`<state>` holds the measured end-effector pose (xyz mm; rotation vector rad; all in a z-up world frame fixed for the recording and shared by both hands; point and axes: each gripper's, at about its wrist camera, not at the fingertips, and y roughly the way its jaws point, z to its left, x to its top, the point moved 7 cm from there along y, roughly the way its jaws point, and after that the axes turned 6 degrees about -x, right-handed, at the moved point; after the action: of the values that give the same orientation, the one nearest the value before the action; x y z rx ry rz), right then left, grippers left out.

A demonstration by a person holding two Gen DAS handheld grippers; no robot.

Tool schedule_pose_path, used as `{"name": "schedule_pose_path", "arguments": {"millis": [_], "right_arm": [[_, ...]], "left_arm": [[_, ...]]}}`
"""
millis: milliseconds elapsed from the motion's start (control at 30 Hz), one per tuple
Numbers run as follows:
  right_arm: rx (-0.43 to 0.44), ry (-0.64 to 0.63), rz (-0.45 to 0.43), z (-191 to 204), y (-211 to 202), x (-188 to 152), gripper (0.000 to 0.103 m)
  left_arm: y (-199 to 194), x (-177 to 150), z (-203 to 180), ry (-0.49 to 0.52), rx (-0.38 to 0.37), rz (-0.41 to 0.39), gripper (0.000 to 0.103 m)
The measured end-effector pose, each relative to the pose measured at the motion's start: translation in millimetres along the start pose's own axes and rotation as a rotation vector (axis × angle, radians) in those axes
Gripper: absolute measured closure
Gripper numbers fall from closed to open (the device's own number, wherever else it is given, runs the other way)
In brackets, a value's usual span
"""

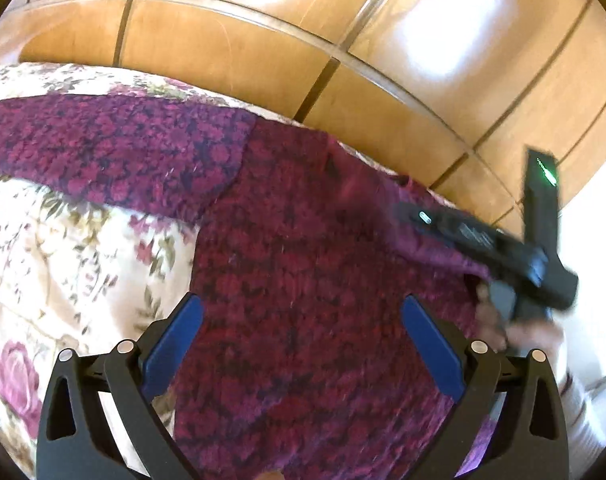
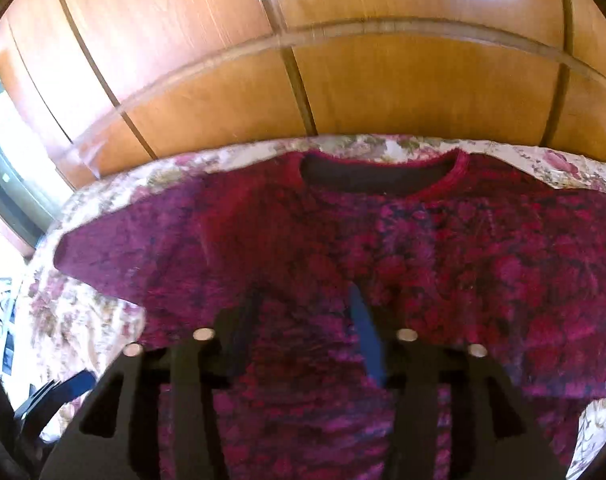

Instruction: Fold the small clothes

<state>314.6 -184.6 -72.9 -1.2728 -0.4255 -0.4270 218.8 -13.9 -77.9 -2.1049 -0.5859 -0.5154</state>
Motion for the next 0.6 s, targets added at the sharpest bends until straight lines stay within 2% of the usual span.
{"name": "schedule_pose_path", "arguments": {"millis": [100,200,400,467,533,567,600], "right_arm": [[0.012,0.051,-0.039,-21.9,-26.1,-8.5,0.043],[0.008,0.130,-0.063,-64.8,-58.6,-27.7,0.040],[-0.021,0.309,-0.047,-136.0,-92.3,-70.3,0.035],[-0.016,0.377,-0.043,-157.0,-94.0,-80.1,0.031],[-0.003,0.422,-0.039,-168.6,-91.3,-84.0,0.029],[-0.003,0.436,-0.039,-172.5,-90.7,-84.0,0.029],[-0.004,0.447,-0.042,-177.5,-91.7,-83.3,0.029]], "left_arm": [[15.6,15.3,-2.2,-0.018,-0.022,0.022,0.019],[38.0,28.7,-10.3,-0.004,-0.030,0.054,0.025],[95.0,53.8,-22.0,0.007,-0.034,0.108,0.025],[112.7,58.8,-25.4,-0.001,-0.031,0.129,0.035],[133.3,61.0,-27.0,-0.014,-0.043,0.169,0.055],[142.2,61.8,-27.2,-0.019,-0.041,0.182,0.062],[145.7,62.8,-27.6,-0.017,-0.043,0.182,0.084]]}}
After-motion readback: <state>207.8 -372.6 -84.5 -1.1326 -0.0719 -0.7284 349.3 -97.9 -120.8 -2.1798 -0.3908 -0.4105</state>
